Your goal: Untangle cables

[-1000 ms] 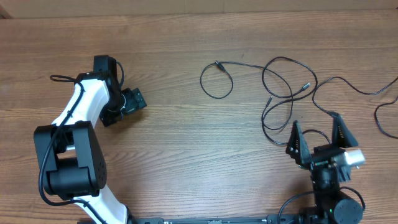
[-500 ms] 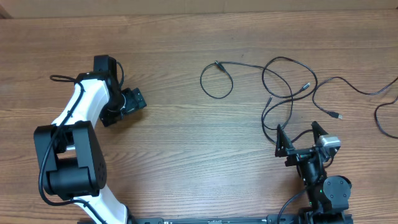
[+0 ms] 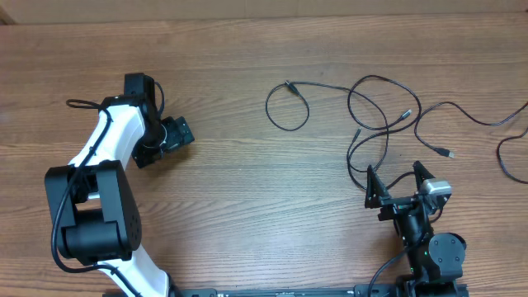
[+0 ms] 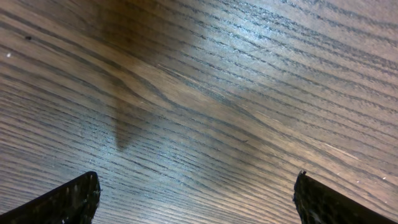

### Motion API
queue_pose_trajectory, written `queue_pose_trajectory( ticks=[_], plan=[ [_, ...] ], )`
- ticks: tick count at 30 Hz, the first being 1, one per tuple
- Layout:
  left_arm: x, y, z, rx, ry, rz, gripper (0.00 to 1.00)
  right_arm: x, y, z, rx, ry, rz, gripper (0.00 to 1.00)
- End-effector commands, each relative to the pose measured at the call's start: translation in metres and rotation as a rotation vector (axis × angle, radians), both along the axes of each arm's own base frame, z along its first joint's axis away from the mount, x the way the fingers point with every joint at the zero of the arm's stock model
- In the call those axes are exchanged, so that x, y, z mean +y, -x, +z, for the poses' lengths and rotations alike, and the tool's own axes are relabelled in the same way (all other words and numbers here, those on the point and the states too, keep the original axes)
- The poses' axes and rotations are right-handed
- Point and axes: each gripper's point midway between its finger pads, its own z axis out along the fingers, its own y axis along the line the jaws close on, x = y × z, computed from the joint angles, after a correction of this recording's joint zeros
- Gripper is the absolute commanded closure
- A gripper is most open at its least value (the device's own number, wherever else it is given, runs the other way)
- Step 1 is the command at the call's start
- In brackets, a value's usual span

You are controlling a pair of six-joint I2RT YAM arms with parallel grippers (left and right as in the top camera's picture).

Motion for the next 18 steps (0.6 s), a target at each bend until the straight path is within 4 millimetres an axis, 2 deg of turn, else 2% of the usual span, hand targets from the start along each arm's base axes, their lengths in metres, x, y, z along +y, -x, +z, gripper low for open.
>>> queue_pose_trajectory(
  ticks=[1,18],
  plan=[
    [-0.0012,0.0002,-0.0024,0.006,-0.007,-0.014,0.00,-0.0013,-0.0003,-0.0027,-0.001,0.005,-0.010,0.00],
    [-0.0015,-0.0024,-0.0021,-0.004,-0.008,-0.015,0.01,-0.0013,-0.0003,-0.0027,-0.001,0.005,-0.010,0.00]
  ],
)
